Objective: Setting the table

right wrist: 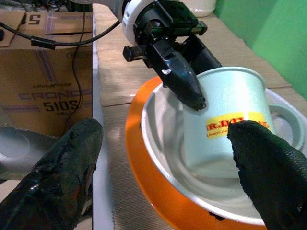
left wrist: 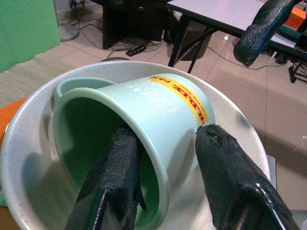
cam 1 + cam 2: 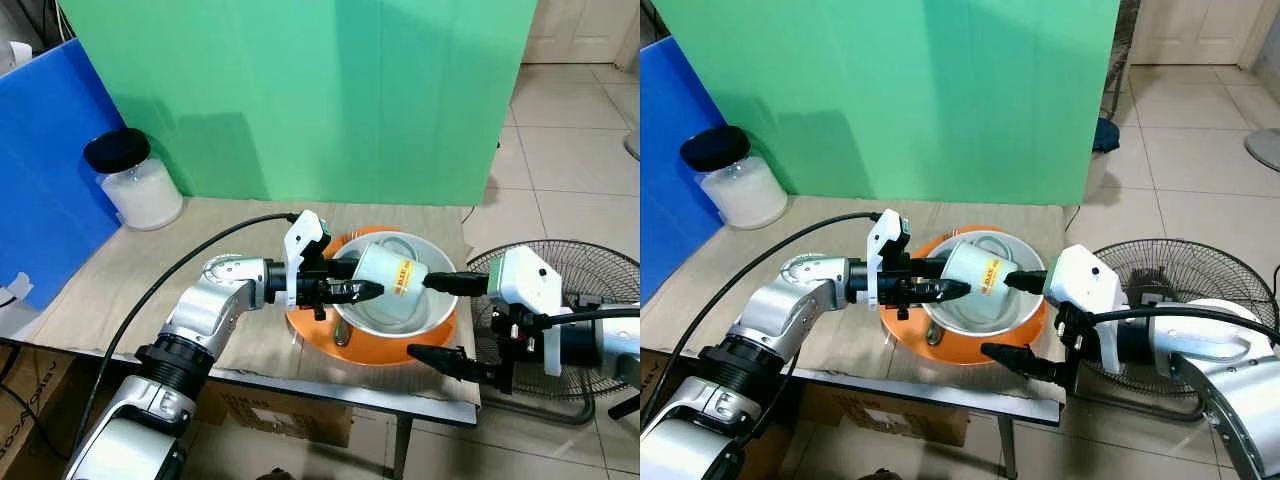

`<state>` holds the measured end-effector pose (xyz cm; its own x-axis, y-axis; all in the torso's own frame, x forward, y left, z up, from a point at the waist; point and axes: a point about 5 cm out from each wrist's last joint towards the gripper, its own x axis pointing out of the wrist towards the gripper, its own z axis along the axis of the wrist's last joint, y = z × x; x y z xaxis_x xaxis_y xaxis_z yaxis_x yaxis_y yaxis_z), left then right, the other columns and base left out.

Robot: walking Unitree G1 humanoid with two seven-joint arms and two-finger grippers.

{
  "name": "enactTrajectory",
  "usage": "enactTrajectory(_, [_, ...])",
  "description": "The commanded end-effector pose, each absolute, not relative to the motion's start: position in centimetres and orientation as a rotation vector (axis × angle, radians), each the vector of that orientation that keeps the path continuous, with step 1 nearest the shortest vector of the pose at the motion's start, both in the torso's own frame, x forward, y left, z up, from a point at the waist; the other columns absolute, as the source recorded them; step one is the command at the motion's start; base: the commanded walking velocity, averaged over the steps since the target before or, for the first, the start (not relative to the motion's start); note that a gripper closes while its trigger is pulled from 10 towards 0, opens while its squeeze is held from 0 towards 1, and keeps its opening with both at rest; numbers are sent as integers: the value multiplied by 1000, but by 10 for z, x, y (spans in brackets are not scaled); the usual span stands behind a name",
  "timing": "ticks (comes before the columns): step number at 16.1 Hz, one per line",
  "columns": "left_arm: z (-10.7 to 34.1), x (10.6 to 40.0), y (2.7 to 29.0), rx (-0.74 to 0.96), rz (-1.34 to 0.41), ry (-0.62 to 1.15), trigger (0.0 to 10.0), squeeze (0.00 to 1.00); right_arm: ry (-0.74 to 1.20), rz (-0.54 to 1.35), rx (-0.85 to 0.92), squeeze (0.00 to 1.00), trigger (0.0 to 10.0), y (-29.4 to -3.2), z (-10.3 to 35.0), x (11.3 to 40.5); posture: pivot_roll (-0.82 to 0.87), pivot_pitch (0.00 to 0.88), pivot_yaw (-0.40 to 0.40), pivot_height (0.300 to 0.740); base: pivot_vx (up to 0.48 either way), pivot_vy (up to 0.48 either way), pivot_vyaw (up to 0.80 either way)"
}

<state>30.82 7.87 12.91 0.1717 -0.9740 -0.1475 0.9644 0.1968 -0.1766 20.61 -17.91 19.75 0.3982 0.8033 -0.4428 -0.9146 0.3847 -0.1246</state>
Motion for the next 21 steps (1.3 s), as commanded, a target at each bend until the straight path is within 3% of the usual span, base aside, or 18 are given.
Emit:
enactTrajectory(1, [127, 308, 83, -37, -1378, 265, 0, 0, 325, 1134, -391, 0, 10000, -177, 199, 205, -19, 0, 161, 740, 0, 0, 0])
enactTrajectory(11, [133, 305, 82, -17, -1399, 230, 0, 0, 268, 1120, -389, 0, 10000, -175, 206, 209, -18, 0, 162, 740, 0, 0, 0])
enactTrajectory(14, [147, 308, 79, 76, -1393, 133, 0, 0, 200, 1067, -373, 0, 10000, -178, 216, 215, -16, 0, 162, 740, 0, 0, 0])
enactTrajectory(17, [173, 305, 73, 240, -1454, 13, 0, 0, 20, 977, -192, 0, 10000, -182, 240, 231, -5, 0, 159, 740, 0, 0, 0])
enactTrajectory(18, [180, 304, 72, 272, -1473, -19, 0, 0, -1, 972, -149, 376, 10000, -184, 243, 234, -1, 0, 157, 740, 0, 0, 0])
enactTrajectory(19, [185, 303, 72, 303, -1490, -41, 0, 0, -7, 970, -126, 1000, 10000, -184, 244, 237, -1, 0, 157, 740, 0, 0, 0])
enactTrajectory(21, [199, 294, 75, 414, -1588, -85, 0, 0, -20, 980, -75, 1000, 10000, -185, 246, 242, 10, 0, 149, 740, 0, 0, 0])
